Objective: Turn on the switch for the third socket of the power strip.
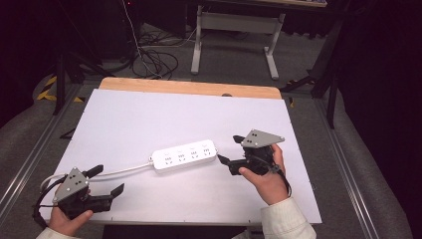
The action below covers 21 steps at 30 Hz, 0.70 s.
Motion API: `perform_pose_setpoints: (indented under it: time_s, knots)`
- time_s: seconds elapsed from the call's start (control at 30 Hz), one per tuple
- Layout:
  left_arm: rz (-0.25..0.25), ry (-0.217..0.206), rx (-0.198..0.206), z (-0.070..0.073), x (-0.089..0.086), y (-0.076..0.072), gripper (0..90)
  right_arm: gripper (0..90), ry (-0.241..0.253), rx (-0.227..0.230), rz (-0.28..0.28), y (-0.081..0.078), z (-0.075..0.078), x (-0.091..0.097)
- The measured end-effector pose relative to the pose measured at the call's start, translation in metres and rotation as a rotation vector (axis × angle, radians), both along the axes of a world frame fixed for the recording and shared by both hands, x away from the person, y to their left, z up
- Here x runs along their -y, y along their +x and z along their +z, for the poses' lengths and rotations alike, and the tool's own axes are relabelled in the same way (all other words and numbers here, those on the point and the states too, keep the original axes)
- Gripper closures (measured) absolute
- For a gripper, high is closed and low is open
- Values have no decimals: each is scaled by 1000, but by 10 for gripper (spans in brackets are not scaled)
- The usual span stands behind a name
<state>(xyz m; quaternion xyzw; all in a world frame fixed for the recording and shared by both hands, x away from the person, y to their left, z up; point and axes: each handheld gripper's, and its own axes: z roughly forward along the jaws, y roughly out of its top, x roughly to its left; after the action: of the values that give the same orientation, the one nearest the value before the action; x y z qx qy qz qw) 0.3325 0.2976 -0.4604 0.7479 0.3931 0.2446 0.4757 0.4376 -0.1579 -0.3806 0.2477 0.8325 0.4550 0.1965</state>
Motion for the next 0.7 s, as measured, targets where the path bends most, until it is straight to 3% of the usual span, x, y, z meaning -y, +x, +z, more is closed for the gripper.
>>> perform_pose_setpoints:
  time_s: [0.2, 0.33, 0.53, 0.7]
  knots:
    - [-7, -8, -2, 1, -2, -1, 97, 199, 30, -18, 0, -7, -12, 19]
    - [-18, -3, 5, 2, -3, -2, 93, 188, 29, -50, 34, -11, -24, 29]
    - [-40, 7, 14, 2, -4, -2, 64, 182, 39, -76, -19, -17, -45, 45]
    - [-41, -17, 8, 2, -5, -3, 59, 182, 55, -74, -46, -21, -63, 55]
